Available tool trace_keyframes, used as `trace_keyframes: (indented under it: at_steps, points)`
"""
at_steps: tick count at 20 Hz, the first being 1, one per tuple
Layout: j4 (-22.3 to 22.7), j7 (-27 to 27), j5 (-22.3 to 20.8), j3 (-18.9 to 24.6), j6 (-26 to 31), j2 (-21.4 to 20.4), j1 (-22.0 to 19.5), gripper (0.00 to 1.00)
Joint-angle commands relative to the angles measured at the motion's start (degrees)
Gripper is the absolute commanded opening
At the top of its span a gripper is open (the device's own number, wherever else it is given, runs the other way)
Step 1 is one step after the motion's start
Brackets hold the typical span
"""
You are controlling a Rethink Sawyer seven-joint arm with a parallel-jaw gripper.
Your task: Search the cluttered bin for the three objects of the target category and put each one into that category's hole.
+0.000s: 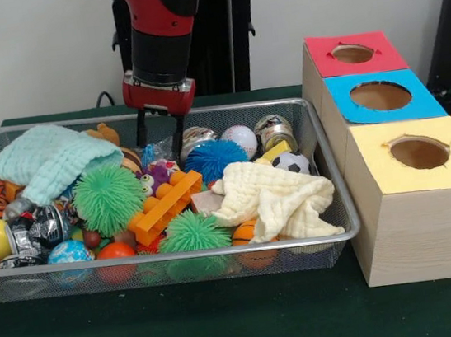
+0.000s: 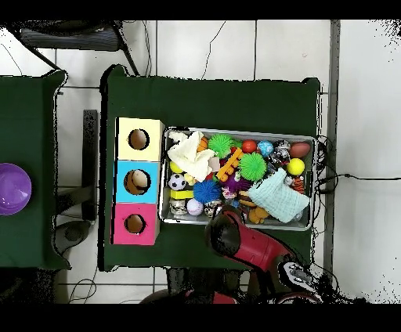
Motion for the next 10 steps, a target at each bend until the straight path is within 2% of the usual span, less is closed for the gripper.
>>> trace_keyframes:
  at_steps: [1, 6, 10]
  points:
    - [-6.2, 9.9, 1.6, 1.9, -1.2, 8.1, -0.4, 1.00]
    - [-6.1, 9.7, 2.5, 2.8, 2.4, 9.8, -0.7, 1.00]
    - [-4.2, 11.3, 4.6, 4.2, 6.1, 10.1, -2.3, 1.00]
